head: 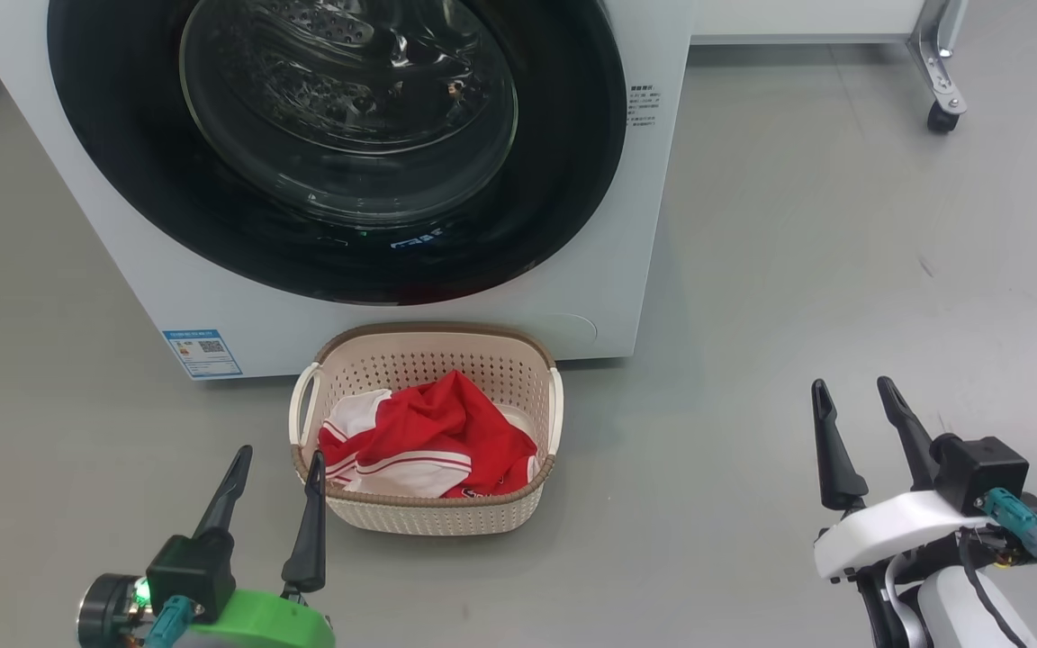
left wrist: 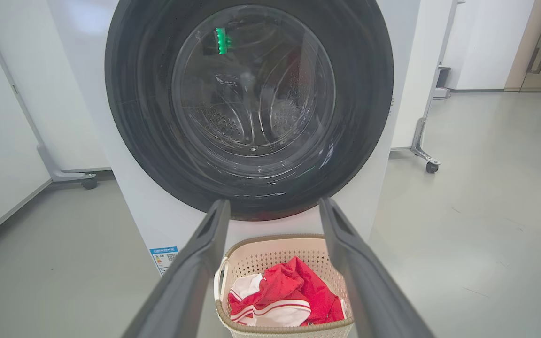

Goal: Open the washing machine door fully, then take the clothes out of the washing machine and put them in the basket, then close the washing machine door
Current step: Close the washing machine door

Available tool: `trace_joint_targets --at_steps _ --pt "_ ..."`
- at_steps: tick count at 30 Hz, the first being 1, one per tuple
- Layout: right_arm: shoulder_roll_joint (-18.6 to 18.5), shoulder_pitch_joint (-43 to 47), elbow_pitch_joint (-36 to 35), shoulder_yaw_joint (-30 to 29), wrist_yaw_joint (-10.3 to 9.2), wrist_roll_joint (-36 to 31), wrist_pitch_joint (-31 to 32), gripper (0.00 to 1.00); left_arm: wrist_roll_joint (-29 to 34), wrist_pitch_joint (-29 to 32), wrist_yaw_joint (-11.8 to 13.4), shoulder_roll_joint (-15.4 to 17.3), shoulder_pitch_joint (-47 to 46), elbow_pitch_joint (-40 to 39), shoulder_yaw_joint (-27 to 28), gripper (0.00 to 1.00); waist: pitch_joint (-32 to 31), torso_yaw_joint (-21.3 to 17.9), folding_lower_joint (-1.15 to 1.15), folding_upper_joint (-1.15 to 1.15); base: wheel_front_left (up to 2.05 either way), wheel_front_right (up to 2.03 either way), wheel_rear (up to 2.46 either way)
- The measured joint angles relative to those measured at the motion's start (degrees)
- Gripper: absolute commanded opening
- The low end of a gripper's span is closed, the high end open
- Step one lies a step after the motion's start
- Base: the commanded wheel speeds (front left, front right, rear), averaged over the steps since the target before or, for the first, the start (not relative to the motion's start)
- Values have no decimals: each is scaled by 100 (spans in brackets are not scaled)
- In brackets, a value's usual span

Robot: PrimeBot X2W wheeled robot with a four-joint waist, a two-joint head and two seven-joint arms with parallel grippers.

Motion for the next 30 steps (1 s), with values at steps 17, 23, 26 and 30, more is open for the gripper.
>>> trace_joint_targets --at_steps 17,23,26,30 --pt "26 515 -554 19 -105 -37 0 100 0 0 63 7 109 -34 -2 100 -103 37 0 0 0 0 0" --pt "21 643 -731 -3 -156 -38 0 100 0 34 63 16 130 -71 -19 100 -69 94 0 0 0 0 0" --pt "19 664 -799 -4 -169 -38 0 100 0 34 64 20 130 -92 -22 100 -56 109 0 0 0 0 0" --pt "16 716 -855 -4 -197 -38 0 100 0 34 65 20 131 -112 -23 100 -44 127 0 0 0 0 0"
